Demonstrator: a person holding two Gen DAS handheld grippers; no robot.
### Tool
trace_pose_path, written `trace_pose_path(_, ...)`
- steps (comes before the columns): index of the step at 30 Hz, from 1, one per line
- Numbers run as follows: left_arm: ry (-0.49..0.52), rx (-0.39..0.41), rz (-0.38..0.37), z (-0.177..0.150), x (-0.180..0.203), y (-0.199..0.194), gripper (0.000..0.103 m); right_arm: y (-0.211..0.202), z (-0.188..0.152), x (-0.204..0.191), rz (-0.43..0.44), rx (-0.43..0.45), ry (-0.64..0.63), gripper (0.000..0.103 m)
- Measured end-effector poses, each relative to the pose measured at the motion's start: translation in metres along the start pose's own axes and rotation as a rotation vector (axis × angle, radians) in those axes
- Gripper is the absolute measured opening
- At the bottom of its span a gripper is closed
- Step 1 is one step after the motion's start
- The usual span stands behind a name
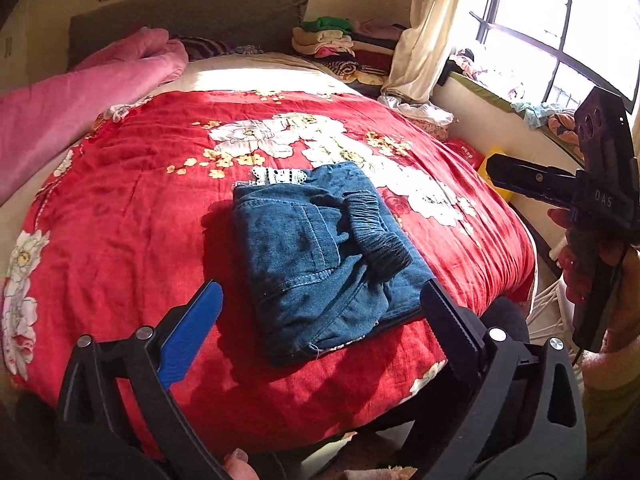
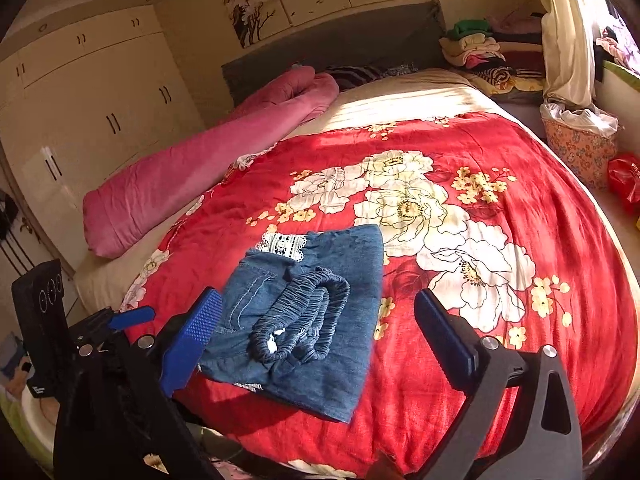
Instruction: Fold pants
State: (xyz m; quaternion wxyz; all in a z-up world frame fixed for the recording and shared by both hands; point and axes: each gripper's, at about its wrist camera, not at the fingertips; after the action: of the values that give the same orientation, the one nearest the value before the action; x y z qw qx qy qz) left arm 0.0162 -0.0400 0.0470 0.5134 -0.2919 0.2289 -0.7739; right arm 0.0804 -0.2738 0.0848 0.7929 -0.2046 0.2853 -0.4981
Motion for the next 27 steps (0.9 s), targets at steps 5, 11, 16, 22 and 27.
trace_pose_path(5, -0.005, 0.003, 0.021, 0.004, -0.005, 0.002, 0.093, 0.004, -0.004, 0.001, -0.02, -0.002, -0.012, 0.098)
trace_pose_path(11, -0.01, -0.007, 0.051, 0.009, -0.014, 0.013, 0.093, 0.013, -0.009, 0.008, -0.022, -0.02, 0.005, 0.098)
trace_pose_path(16, -0.029, -0.026, 0.07, 0.009, -0.023, 0.024, 0.093, 0.023, -0.013, 0.013, -0.032, -0.036, 0.014, 0.098)
trace_pose_path(22, -0.051, -0.049, 0.088, 0.009, -0.034, 0.039, 0.093, 0.04, -0.021, 0.019, -0.051, -0.068, 0.023, 0.098)
trace_pose_path(27, -0.075, -0.068, 0.098, 0.007, -0.044, 0.054, 0.093, 0.057, -0.027, 0.021, -0.049, -0.101, 0.045, 0.098)
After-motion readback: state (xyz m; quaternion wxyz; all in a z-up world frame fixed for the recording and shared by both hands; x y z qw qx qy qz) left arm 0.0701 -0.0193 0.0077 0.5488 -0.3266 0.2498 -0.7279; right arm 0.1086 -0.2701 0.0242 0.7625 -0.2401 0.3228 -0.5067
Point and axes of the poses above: each gripper's, at about its wrist camera, not at the fingertips, and y roughly the way its jaws point, x to its right, z to its top, and after that the axes turned 3 degrees about -z, right-handed
